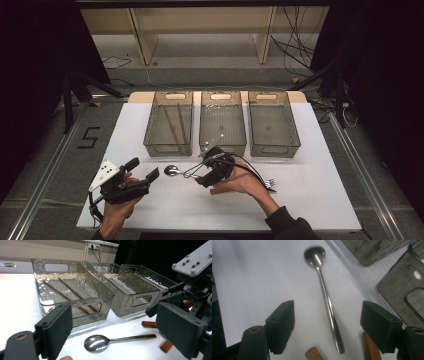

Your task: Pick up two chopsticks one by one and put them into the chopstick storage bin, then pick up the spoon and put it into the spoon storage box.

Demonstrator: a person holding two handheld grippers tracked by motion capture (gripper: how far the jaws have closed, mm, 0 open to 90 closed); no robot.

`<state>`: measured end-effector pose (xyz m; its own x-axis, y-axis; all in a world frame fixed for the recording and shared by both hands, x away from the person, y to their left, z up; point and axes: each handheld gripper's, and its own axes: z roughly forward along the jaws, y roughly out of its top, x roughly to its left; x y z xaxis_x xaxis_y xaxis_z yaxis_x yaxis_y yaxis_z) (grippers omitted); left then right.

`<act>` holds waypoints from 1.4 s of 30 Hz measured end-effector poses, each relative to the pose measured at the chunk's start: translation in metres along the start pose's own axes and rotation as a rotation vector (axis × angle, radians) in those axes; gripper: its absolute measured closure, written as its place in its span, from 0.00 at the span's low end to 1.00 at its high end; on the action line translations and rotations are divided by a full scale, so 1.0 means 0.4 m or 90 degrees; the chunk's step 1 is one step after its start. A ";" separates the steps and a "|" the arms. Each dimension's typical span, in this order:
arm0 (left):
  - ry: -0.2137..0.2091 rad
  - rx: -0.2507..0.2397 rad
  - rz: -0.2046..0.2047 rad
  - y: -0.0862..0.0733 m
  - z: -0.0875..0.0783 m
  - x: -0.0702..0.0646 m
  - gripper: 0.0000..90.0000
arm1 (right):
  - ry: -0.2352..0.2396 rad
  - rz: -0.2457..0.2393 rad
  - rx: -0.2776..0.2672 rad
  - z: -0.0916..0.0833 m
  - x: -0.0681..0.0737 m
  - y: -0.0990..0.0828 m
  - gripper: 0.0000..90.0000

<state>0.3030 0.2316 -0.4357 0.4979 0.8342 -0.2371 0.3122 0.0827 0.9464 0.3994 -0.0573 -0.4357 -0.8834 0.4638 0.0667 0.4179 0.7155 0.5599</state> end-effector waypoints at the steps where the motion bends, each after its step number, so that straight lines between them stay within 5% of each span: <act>1: 0.000 -0.002 -0.001 0.000 -0.002 0.001 0.15 | -0.001 0.000 0.005 0.005 0.003 0.001 0.32; 14: 0.001 0.002 0.000 0.000 0.003 0.000 0.15 | 0.006 -0.010 0.043 0.053 -0.005 0.034 0.35; 25: -0.001 0.001 0.007 0.003 0.004 -0.002 0.15 | 0.027 -0.025 0.110 0.090 -0.020 0.076 0.53; 42: -0.004 -0.003 0.006 0.003 -0.002 0.000 0.15 | 0.012 -0.064 0.190 0.144 -0.015 0.098 0.72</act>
<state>0.3026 0.2322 -0.4345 0.5057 0.8318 -0.2287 0.3034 0.0767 0.9498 0.4334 -0.0018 -0.4617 -0.9258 0.3758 0.0397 0.3700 0.8799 0.2980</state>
